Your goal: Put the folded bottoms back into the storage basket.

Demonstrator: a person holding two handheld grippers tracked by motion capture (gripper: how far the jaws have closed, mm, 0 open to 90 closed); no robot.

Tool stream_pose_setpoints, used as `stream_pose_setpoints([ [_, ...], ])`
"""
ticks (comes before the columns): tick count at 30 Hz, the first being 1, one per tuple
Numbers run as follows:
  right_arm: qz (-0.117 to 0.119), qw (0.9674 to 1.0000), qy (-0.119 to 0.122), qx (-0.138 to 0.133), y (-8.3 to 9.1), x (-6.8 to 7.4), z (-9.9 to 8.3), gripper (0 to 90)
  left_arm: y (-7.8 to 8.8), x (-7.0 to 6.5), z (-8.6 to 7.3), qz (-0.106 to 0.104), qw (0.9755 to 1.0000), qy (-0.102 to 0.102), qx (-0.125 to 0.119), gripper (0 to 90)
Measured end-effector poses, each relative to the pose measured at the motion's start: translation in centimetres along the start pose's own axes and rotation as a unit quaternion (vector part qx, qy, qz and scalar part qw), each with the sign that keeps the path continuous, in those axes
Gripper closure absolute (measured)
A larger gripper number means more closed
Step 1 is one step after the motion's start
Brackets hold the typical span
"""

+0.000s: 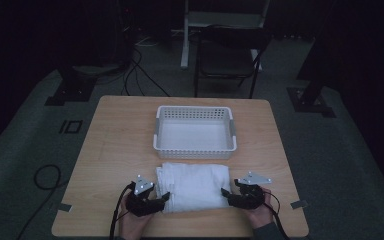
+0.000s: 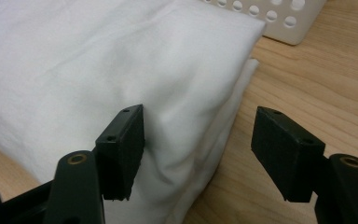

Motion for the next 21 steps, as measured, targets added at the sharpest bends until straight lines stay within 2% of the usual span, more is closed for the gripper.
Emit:
stream_pose_setpoints([
  [8,-0.012,0.9999,-0.002,-0.004,-0.3,-0.3,0.4,34.6,-1.3,0.7,1.5,0.008,0.9999,-0.007,0.003,30.9],
  [15,-0.021,0.9998,0.001,-0.004,-0.7,-0.5,0.8,34.6,-2.1,1.2,2.5,0.021,0.9997,-0.006,0.006,30.9],
  [21,-0.033,0.9994,0.002,-0.004,-1.0,-1.0,1.3,34.6,-2.8,1.2,3.2,0.022,0.9997,-0.004,0.008,31.1],
])
Point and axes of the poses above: each handheld gripper's, and its own axes: y roughly backward along the jaws, z roughly out of its top, x roughly to its left, the point moved 2 cm from there along -y, roughly forward along the jaws, and after that the axes turned 5 degrees about z, right-handed, at the moved point
